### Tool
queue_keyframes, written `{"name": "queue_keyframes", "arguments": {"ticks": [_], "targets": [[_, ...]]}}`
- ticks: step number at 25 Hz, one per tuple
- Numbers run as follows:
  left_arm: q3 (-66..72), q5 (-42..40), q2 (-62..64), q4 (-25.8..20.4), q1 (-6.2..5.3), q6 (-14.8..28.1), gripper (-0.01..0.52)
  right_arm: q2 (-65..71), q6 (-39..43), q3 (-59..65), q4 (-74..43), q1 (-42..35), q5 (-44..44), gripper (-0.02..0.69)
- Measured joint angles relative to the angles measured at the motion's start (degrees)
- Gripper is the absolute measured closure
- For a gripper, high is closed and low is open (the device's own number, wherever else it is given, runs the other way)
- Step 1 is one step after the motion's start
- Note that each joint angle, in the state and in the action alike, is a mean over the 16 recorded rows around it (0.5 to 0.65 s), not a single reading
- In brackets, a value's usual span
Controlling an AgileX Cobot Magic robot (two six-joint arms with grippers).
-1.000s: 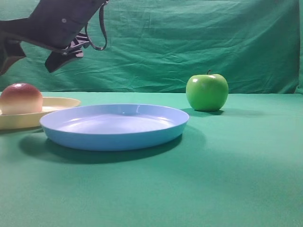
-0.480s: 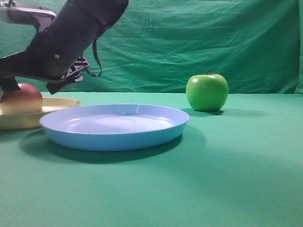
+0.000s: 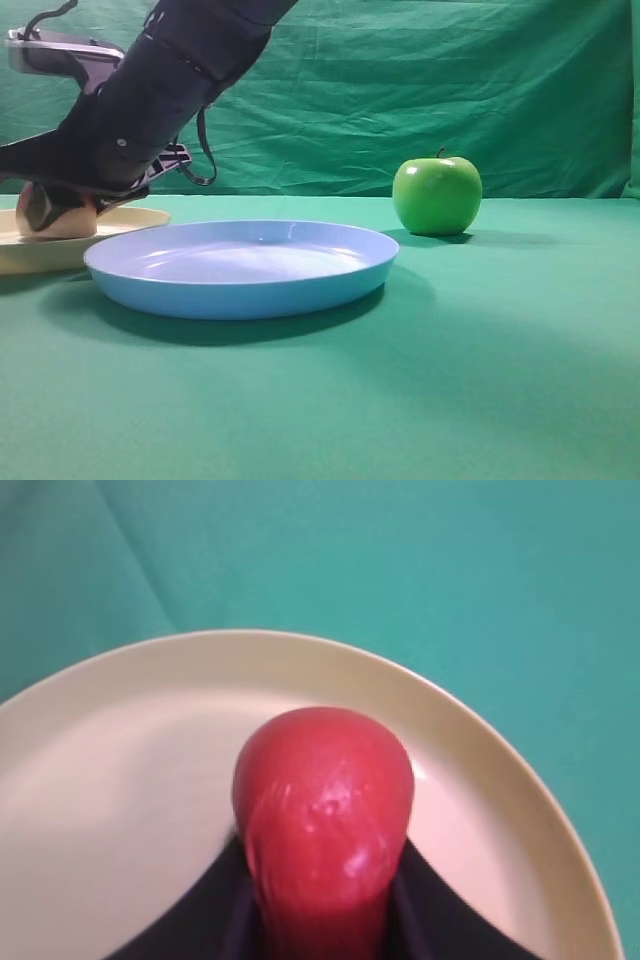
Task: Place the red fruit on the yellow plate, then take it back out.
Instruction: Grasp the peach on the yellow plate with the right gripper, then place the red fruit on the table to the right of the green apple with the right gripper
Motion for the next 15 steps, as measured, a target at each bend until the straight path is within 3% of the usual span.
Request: {"name": "queue_keyframes", "arguments": {"ticks": [15], "targets": [[0.00,0.00,0.00,0.00,0.00,0.00,0.514,-18.98,20.83,1.79,-19.72,-5.71,19.85,0.480]]}}
